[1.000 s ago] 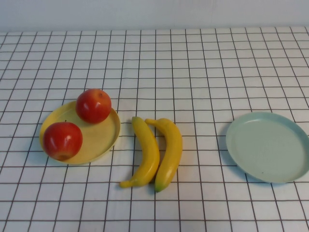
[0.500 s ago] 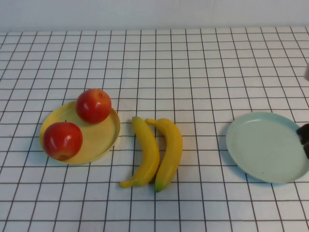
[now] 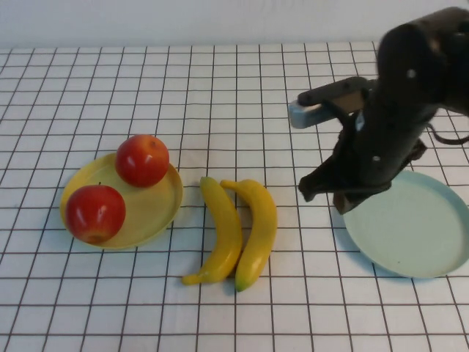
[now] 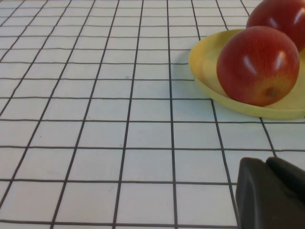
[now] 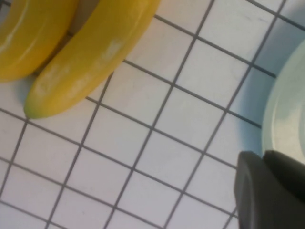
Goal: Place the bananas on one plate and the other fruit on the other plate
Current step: Put another type of fruit in the right plate
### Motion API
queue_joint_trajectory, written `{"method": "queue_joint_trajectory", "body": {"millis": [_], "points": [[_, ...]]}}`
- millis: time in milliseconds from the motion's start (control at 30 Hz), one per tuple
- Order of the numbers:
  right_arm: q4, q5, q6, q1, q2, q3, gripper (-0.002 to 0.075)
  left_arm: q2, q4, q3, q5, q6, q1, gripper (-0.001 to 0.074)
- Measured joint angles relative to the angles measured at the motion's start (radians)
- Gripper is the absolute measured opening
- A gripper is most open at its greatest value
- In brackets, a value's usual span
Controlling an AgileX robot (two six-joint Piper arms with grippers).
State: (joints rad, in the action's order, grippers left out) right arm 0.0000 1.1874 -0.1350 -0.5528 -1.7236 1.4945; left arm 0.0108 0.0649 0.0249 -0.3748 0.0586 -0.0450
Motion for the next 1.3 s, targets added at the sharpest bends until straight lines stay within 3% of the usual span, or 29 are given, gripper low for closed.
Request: {"method": "queue_joint_trajectory", "body": {"millis": [100, 267, 367, 1200, 1300], "points": [[0.012, 0.026, -0.017, -0.010, -0.115, 0.087, 0.0068, 0.000, 0.000, 0.000, 0.000, 0.000, 0.000, -0.0004], [0.080, 0.018, -0.105, -0.010, -0.242, 0.198, 0.0353, 0.000, 0.000, 0.000, 0.000, 0.000, 0.000, -0.0004], [0.085, -0.005, -0.162, -0.010, -0.293, 0.240, 0.0442, 0.000, 0.000, 0.000, 0.000, 0.000, 0.000, -0.0004], [0.047, -0.115, -0.254, -0.084, -0.448, 0.310, 0.0457, 0.000, 0.000, 0.000, 0.000, 0.000, 0.000, -0.0004], [0.056, -0.113, -0.254, -0.084, -0.457, 0.310, 0.0421, 0.000, 0.000, 0.000, 0.000, 0.000, 0.000, -0.0004]]}}
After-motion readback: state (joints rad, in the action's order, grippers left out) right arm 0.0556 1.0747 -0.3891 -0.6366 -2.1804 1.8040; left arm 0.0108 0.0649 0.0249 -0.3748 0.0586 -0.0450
